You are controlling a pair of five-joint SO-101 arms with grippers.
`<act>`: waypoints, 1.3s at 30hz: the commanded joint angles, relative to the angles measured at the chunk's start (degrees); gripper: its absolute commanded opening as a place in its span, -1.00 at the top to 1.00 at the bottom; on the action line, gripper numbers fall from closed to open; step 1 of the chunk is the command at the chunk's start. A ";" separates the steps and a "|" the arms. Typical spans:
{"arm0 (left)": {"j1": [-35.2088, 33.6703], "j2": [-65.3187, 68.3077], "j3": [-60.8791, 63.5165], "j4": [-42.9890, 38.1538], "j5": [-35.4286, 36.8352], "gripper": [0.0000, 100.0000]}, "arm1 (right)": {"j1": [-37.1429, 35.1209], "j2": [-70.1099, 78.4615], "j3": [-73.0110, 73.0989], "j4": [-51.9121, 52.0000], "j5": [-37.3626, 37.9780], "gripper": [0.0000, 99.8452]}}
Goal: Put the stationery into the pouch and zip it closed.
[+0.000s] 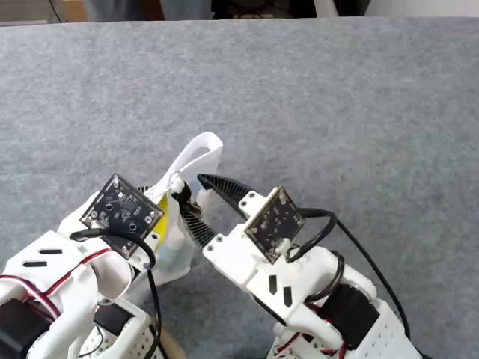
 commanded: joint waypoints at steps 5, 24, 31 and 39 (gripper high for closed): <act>-0.13 0.18 1.71 2.46 2.20 0.94 | 0.18 0.31 -0.04 -2.55 -1.05 0.70; -0.13 0.70 -2.07 4.48 2.11 0.94 | -4.40 0.31 0.04 -2.81 -2.29 0.95; -0.13 0.79 -2.07 4.48 2.11 0.94 | -4.31 0.31 1.01 -2.81 -2.11 0.97; -0.13 0.79 -2.07 4.66 2.11 0.94 | -2.81 0.31 -0.84 0.62 4.48 0.98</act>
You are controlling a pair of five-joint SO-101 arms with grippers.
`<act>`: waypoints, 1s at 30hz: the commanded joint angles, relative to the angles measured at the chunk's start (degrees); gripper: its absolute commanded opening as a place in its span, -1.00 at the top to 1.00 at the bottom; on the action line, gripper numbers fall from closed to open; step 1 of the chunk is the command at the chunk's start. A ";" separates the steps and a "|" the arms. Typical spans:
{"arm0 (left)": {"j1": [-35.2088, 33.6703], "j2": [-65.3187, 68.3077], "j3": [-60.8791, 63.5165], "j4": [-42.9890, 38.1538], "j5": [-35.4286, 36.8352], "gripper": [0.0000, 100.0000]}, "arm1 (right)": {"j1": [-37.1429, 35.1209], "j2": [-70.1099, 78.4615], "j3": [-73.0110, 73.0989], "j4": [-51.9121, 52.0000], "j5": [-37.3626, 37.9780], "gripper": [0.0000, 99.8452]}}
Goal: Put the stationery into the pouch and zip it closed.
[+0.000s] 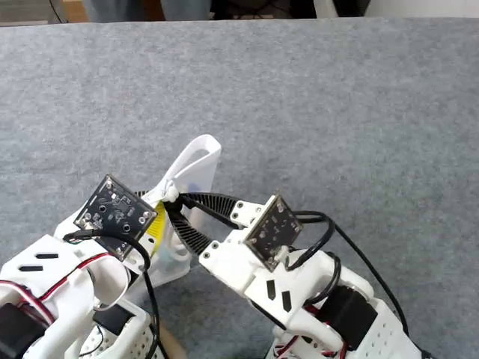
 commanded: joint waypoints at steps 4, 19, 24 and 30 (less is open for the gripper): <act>-0.04 0.70 -0.13 2.90 0.62 0.94 | 6.15 0.75 -5.58 3.78 3.16 0.98; -0.04 0.70 -0.22 2.90 0.62 0.94 | -0.62 -3.12 -1.36 5.01 2.73 0.63; -0.04 0.70 -0.22 2.90 0.62 0.94 | -3.16 -3.56 0.57 3.96 1.76 0.63; 0.04 0.62 -0.66 2.90 2.29 0.94 | -4.75 -3.65 1.27 0.97 -5.80 0.63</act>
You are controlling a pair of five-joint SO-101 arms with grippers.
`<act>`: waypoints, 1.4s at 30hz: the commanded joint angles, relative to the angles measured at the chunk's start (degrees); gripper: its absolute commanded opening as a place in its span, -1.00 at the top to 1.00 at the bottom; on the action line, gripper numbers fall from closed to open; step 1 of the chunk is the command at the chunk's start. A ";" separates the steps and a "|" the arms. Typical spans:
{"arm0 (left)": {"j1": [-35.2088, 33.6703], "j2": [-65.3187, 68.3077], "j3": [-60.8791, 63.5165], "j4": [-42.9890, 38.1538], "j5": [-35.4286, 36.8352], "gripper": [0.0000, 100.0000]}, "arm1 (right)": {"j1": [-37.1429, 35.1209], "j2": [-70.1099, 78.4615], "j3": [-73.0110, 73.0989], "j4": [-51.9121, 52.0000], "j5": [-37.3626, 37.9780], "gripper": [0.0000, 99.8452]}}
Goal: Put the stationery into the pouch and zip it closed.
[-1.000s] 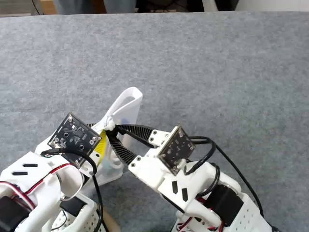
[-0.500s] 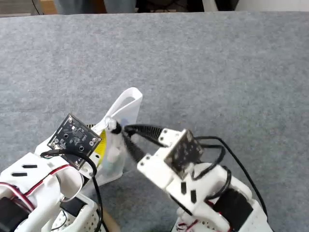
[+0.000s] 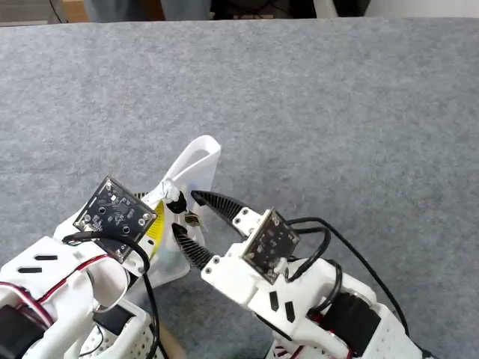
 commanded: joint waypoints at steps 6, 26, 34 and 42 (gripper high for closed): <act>0.13 0.18 -1.27 2.37 6.77 0.94 | -1.05 0.04 1.98 -8.53 -4.48 0.63; 2.68 0.18 -3.03 4.92 7.38 0.94 | -1.14 -0.04 1.98 -9.49 -4.31 0.84; 2.51 0.18 -3.03 4.84 7.30 0.94 | -0.88 -1.10 2.33 -9.23 -1.41 0.98; 2.95 0.44 -2.51 4.92 7.30 0.94 | 5.36 -6.99 1.98 -7.56 4.66 0.98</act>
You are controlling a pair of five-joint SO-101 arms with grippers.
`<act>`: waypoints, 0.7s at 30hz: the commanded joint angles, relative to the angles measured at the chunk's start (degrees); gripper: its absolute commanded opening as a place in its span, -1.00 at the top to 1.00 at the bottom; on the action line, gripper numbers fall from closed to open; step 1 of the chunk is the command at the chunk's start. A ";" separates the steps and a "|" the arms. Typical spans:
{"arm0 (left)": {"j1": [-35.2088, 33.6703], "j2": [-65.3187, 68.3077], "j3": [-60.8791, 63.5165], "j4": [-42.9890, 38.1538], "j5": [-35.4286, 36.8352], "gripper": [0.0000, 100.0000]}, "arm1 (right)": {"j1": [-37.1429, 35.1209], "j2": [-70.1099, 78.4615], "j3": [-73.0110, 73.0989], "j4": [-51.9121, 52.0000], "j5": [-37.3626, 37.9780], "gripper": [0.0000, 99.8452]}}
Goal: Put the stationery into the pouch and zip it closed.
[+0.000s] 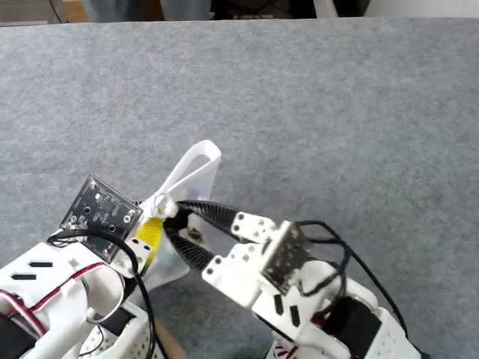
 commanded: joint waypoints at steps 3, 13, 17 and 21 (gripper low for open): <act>1.27 0.18 2.33 1.32 0.79 0.94 | 7.21 -4.09 -0.75 0.18 3.78 0.98; 1.45 0.18 2.68 3.52 0.70 0.94 | 17.76 -8.92 -0.66 0.79 5.19 0.98; 1.54 0.18 1.45 4.31 0.70 0.94 | 21.89 -8.84 -0.66 5.54 7.74 0.98; 1.54 0.18 -1.19 4.31 0.70 0.94 | 26.11 -8.92 -0.57 10.64 11.16 0.98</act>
